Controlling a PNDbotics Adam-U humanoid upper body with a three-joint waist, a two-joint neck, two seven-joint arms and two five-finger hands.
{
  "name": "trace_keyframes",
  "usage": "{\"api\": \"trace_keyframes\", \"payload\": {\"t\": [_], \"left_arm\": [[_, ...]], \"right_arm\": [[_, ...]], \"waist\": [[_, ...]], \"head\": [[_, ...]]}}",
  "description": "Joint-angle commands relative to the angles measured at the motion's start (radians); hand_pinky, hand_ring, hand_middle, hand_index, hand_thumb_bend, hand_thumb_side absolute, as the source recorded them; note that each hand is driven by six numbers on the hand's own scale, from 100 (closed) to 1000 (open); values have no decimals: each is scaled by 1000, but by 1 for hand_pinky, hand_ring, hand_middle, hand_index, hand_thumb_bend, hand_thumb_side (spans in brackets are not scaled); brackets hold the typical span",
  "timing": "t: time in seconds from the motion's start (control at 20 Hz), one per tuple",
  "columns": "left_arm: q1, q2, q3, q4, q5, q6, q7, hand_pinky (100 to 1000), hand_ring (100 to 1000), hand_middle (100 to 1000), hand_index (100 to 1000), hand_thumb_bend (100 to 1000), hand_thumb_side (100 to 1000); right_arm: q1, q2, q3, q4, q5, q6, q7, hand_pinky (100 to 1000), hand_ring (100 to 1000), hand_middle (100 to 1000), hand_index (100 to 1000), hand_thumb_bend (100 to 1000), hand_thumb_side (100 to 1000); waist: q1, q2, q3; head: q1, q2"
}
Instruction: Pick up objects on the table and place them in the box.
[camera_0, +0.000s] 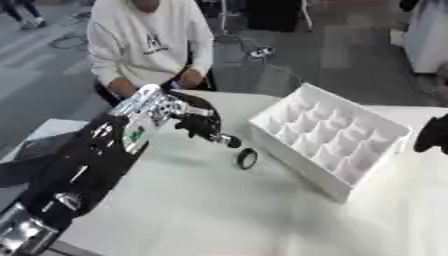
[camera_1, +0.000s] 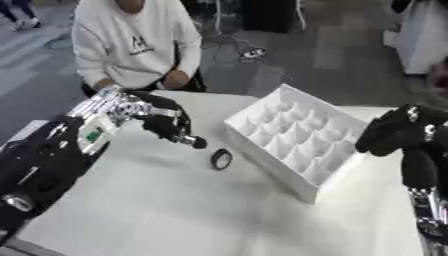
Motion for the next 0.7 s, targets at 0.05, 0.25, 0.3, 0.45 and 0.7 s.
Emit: {"api": "trace_keyframes", "payload": {"t": [0.05, 0.25, 0.3, 0.45, 0.7], "left_arm": [[-29, 10, 3, 13, -28, -16, -26, 234, 447, 580, 764, 913, 1000], [-34, -2, 2, 41, -61, -29, -26, 232, 448, 573, 757, 914, 972], [-34, -5, 2, 50, -68, -33, -21, 231, 448, 571, 754, 911, 964], [-34, -17, 1, 79, -88, -47, -2, 221, 443, 559, 741, 879, 932], [-39, -38, -7, 123, -136, -79, 44, 226, 447, 557, 737, 830, 899]], "right_arm": [[-10, 7, 1, -16, -6, -31, 40, 378, 468, 490, 566, 100, 635], [-9, 8, 0, -18, -7, -28, 43, 378, 468, 490, 567, 100, 635], [-8, 8, 0, -18, -7, -27, 44, 378, 468, 490, 567, 100, 636], [-6, 9, 0, -20, -8, -24, 46, 377, 468, 491, 567, 100, 636], [-5, 12, 1, -24, -11, -20, 50, 378, 468, 491, 568, 100, 636]], "waist": [[2, -18, -1], [2, -16, -5], [3, -15, -5], [4, -14, -8], [5, -13, -15]], "head": [[6, -12], [8, -14], [8, -15], [9, -20], [11, -26]]}}
